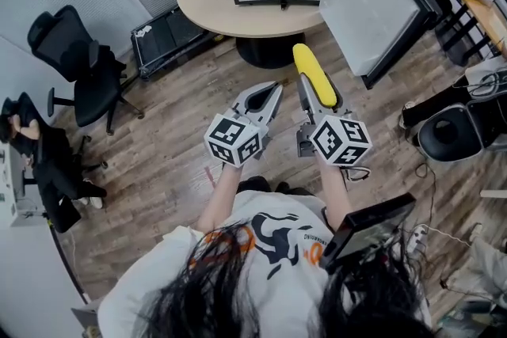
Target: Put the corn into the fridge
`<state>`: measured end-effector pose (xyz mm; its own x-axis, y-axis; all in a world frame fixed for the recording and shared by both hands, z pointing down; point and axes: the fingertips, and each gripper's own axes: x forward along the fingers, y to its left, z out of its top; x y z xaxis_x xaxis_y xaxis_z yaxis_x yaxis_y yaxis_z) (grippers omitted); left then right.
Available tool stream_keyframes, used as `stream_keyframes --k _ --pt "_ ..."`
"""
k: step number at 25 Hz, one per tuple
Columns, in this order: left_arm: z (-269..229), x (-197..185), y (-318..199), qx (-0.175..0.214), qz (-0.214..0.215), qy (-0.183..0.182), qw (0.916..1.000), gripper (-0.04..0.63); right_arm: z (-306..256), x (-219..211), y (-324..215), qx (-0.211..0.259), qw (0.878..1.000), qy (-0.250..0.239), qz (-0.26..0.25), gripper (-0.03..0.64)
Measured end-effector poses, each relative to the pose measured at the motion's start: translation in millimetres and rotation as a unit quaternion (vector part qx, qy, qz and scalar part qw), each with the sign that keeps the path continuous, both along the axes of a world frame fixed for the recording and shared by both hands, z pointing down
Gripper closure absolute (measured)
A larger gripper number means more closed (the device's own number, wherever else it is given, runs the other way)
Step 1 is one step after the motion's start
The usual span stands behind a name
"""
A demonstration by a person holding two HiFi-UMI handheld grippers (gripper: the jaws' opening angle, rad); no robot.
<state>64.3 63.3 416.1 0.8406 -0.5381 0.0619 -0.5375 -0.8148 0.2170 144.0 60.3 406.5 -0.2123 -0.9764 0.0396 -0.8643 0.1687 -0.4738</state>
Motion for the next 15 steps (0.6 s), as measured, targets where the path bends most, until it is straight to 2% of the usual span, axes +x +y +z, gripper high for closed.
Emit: stream_keyframes --k 8,15 --pt "4.6 6.6 -10.2 -0.003 -0.01 -0.006 0.9999 0.584 6.7 2.7 -5.5 -0.007 1.0 -0.009 -0.013 0.36" --pt "12.6 2.3 -31.4 -0.009 -0.014 -0.015 0.9997 0.584 11.6 2.2 -32.4 -0.009 0.999 -0.031 -0.019 0.36"
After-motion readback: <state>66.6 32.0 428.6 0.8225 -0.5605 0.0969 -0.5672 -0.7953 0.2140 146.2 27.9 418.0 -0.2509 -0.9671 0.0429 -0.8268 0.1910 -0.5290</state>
